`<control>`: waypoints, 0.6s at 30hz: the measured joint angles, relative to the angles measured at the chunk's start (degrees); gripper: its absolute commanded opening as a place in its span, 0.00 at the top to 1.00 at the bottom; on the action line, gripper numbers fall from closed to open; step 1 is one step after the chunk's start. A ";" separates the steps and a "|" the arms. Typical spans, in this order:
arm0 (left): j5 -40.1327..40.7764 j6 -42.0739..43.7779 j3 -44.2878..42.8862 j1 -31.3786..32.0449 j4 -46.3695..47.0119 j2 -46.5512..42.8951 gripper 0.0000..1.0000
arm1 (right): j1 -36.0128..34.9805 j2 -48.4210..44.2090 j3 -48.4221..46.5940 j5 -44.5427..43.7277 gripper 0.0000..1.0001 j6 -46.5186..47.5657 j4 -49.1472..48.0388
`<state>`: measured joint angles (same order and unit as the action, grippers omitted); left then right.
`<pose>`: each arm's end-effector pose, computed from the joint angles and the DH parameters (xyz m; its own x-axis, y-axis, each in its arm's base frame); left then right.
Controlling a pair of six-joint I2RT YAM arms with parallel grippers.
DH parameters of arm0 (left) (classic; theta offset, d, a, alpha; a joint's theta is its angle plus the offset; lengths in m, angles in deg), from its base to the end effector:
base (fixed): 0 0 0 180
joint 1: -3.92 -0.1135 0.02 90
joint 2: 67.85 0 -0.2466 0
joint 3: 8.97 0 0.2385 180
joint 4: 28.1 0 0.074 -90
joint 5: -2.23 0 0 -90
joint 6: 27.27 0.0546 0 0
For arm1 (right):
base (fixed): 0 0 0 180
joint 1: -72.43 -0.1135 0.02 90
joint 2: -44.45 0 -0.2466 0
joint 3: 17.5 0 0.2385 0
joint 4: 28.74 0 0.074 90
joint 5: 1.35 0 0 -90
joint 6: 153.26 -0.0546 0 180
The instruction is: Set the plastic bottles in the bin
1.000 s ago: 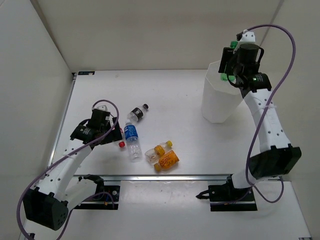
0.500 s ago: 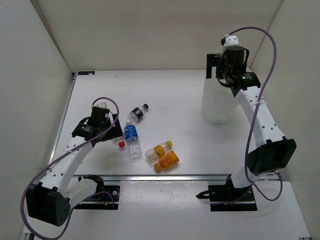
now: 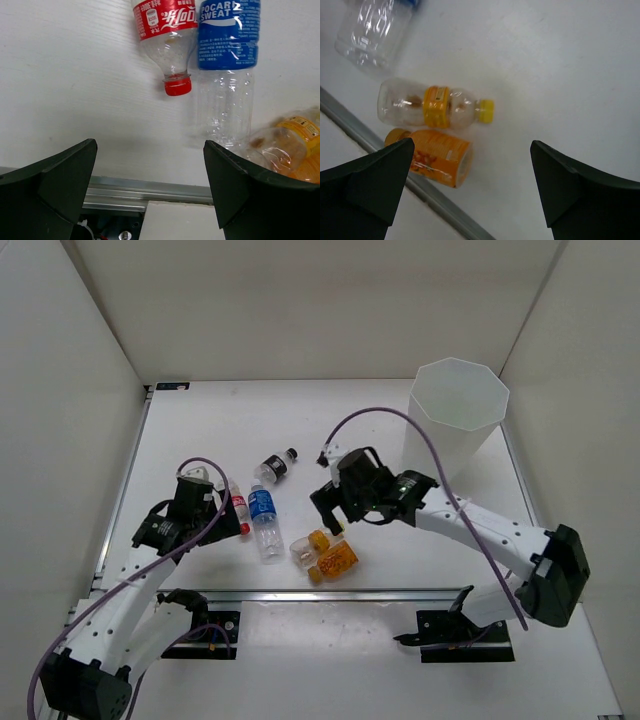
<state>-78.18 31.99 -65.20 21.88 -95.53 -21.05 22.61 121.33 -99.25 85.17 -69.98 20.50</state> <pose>0.1495 -0.0389 0.2239 -0.8059 -0.2686 -0.5277 -0.2232 0.9632 -0.1494 0.1919 0.2221 0.2841 -0.5340 -0.4514 -0.7149 -0.6768 0.7350 0.0415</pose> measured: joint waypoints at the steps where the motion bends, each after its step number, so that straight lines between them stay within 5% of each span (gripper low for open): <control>1: -0.02 -0.37 0.00 0.42 -0.15 -0.48 0.01 | -1.31 1.31 1.07 0.44 0.01 -0.72 0.42; 11: 0.63 -5.35 -0.55 -0.37 -2.21 -3.17 0.01 | 3.43 17.03 -7.34 -2.29 0.01 -16.20 -8.81; 18: 3.54 -8.74 -2.40 -1.62 -2.38 -2.12 0.01 | 3.10 36.33 -29.49 -8.41 0.01 -27.89 -10.78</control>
<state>-74.64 23.25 -67.60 20.26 -97.91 -23.17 25.71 157.66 -128.74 76.75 -97.87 9.73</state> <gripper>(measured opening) 0.987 0.992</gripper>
